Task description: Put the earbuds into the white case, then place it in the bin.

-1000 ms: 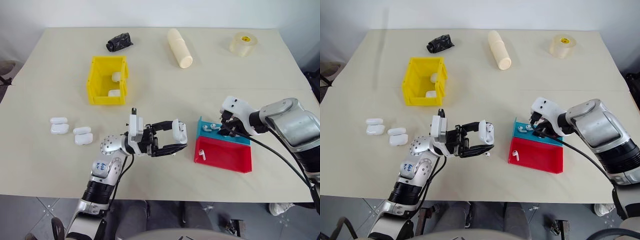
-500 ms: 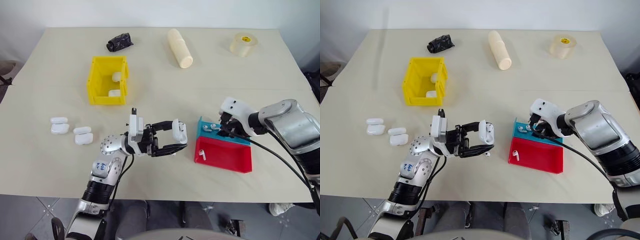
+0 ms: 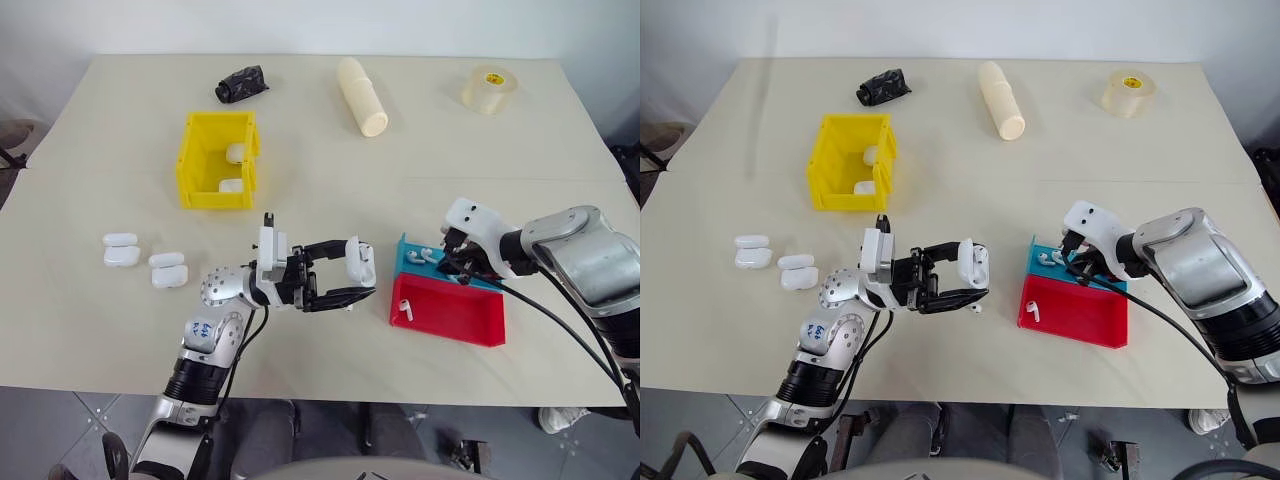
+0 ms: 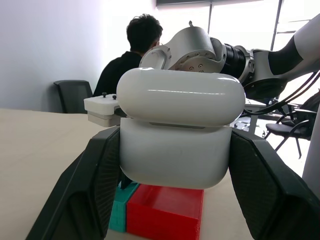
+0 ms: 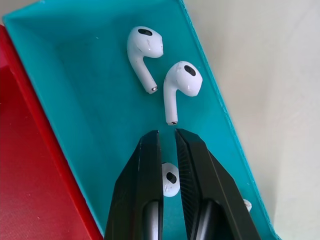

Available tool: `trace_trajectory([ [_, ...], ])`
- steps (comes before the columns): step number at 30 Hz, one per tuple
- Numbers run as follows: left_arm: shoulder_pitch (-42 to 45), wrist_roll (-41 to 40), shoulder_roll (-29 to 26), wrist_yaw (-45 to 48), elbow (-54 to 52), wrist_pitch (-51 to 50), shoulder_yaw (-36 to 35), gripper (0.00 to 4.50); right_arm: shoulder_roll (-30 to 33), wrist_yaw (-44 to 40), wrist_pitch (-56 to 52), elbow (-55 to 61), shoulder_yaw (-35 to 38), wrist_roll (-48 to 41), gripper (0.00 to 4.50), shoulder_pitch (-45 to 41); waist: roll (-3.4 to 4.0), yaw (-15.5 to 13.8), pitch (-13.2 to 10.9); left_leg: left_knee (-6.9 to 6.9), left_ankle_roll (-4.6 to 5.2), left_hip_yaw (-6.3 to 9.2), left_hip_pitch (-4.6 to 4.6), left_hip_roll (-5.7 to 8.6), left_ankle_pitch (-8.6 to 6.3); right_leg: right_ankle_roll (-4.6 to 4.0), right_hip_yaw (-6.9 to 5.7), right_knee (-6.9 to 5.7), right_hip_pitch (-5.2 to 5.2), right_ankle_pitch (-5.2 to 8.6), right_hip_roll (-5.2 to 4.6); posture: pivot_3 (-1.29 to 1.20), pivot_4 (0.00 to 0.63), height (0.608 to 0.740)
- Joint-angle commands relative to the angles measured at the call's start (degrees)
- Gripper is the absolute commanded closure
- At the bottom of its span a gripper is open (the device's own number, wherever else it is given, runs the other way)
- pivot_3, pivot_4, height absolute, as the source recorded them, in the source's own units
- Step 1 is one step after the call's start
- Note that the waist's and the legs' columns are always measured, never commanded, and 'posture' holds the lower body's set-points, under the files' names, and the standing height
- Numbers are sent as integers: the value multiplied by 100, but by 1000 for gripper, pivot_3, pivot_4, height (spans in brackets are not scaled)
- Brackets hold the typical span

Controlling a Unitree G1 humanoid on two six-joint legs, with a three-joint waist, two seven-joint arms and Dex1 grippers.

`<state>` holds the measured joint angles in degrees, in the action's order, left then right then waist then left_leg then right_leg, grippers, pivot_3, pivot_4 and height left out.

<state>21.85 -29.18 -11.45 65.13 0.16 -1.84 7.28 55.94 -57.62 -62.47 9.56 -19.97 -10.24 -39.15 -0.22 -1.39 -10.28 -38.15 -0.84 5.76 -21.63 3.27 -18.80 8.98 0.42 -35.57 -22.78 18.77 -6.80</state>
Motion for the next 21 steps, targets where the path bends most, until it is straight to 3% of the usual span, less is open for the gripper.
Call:
trace_trajectory([
  [1, 24, -97, 21, 32, -128, 48, -19, 1665, 168, -40, 4, 94, 208, -42, 3609, -52, 0, 0, 0, 0, 0, 0, 0, 0, 0, 0, 0, 0, 0, 0, 0, 0, 150, 740],
  [3, 17, -98, 23, 32, -134, 41, -14, 1665, 162, -58, -30, 97, 235, -73, 3165, -98, 0, 1, 0, 0, 0, 0, 0, 0, 0, 0, 0, 0, -1, 0, 0, 0, 150, 740],
  [7, 14, -94, 15, 24, -139, 34, -18, 1665, -21, -16, -138, 53, 270, -166, 1862, -253, 0, 10, 0, 1, 0, -1, 0, 0, 0, 0, 1, 0, -1, 0, 2, 0, 150, 740],
  [21, -16, -113, -16, -32, -227, -4, -38, 1665, -538, 264, -24, -382, -96, 38, 1862, -663, 0, 5, 0, 2, 0, -1, 0, 0, 0, 0, 2, 1, -2, 0, 0, 0, 150, 740],
])
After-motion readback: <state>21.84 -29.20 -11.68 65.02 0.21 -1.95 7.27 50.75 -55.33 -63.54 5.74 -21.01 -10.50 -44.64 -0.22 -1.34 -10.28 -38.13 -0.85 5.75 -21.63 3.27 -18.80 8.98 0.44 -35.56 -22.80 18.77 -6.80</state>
